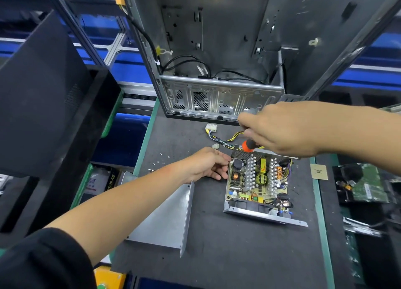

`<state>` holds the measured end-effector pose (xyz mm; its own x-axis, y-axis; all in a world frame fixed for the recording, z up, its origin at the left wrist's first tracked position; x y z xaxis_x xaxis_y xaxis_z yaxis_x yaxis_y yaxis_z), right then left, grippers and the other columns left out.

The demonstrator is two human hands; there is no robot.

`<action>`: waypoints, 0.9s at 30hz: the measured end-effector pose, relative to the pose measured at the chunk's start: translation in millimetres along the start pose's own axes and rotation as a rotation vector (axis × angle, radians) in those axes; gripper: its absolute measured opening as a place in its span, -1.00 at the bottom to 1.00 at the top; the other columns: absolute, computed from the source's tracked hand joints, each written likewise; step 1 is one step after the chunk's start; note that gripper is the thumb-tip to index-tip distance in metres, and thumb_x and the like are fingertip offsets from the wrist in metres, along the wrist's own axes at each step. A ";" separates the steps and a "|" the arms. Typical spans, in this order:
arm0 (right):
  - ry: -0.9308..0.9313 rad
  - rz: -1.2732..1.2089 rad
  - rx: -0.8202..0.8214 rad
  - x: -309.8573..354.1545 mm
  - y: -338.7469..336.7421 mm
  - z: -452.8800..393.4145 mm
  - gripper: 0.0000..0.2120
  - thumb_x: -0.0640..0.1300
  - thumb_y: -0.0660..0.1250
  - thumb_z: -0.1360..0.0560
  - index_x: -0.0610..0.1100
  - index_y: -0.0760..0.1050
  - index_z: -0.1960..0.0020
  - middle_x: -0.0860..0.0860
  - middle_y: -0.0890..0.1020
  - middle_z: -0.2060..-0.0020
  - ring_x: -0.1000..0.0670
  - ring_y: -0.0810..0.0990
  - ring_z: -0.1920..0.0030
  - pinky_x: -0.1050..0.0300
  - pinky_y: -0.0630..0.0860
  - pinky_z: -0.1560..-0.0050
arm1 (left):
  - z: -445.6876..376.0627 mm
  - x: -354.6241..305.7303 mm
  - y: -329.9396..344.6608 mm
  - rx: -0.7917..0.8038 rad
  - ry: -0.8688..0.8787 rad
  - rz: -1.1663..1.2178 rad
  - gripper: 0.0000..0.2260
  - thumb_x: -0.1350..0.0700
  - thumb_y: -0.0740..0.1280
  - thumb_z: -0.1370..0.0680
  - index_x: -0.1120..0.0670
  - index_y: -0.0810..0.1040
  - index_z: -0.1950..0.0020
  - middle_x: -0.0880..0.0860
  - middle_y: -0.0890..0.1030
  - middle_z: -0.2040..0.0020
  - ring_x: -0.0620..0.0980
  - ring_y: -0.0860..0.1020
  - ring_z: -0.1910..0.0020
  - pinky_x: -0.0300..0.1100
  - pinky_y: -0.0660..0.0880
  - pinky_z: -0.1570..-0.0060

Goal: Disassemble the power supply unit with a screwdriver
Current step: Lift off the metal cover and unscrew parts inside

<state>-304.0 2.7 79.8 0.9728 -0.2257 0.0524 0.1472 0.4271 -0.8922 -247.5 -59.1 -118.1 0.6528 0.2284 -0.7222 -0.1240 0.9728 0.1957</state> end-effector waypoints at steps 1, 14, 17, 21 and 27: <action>-0.006 0.003 -0.024 2.1 -1.0 -0.8 -0.80 0.14 -0.04 -0.64 0.04 0.18 0.04 0.00 0.60 0.06 -0.09 0.53 0.20 -0.05 0.51 0.12 | 0.4 -0.1 -0.1 0.005 -0.001 0.009 -0.89 0.32 0.22 -0.57 0.16 0.47 -0.03 0.01 0.54 0.45 -0.06 0.59 0.45 -0.29 0.47 0.50; 0.062 0.027 -0.048 -2.4 -7.2 -2.3 -0.75 0.22 -0.02 -0.62 0.06 0.15 0.08 -0.02 0.57 0.12 -0.08 0.45 0.26 -0.02 0.46 0.15 | 2.2 -1.5 0.4 0.026 -0.002 0.049 -0.89 0.32 0.22 -0.55 0.17 0.48 -0.03 0.03 0.54 0.41 -0.07 0.57 0.45 -0.29 0.47 0.50; -0.020 -0.001 -0.113 7.2 -11.0 -3.7 -0.84 0.09 0.11 -0.63 0.02 0.23 0.00 0.01 0.56 0.10 -0.08 0.51 0.19 -0.03 0.51 0.10 | 1.8 -1.1 0.6 0.033 -0.004 0.056 -0.89 0.32 0.22 -0.55 0.17 0.48 -0.02 0.02 0.55 0.42 -0.07 0.58 0.45 -0.30 0.47 0.50; -0.127 -0.201 -0.077 17.3 -19.7 -2.1 -0.72 -0.30 0.32 -0.43 0.04 0.37 0.03 0.17 0.50 0.12 0.11 0.40 0.09 0.07 0.42 0.04 | 2.5 -0.9 1.1 0.041 -0.006 0.060 -0.88 0.32 0.21 -0.55 0.18 0.48 -0.04 0.02 0.56 0.41 -0.07 0.58 0.45 -0.29 0.47 0.49; 0.062 -0.041 -0.042 -0.6 -8.7 -1.4 -0.77 0.22 0.09 -0.60 0.07 0.21 0.06 0.06 0.52 0.10 -0.05 0.48 0.18 0.00 0.47 0.13 | 3.0 -1.3 -0.1 0.034 -0.006 0.079 -0.86 0.32 0.22 -0.55 0.19 0.50 -0.05 0.03 0.55 0.40 -0.06 0.56 0.45 -0.29 0.46 0.48</action>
<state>-306.1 -2.1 86.9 0.9529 -0.2969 0.0628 0.1781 0.3795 -0.9079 -246.1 -59.6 -115.3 0.6468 0.3037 -0.6995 -0.1500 0.9500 0.2738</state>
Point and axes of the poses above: each hand's wrist, its own z-axis away from the middle knuckle, its own y-axis out of the palm, x = y × z, the point moved 9 cm from there along -z, towards the middle knuckle
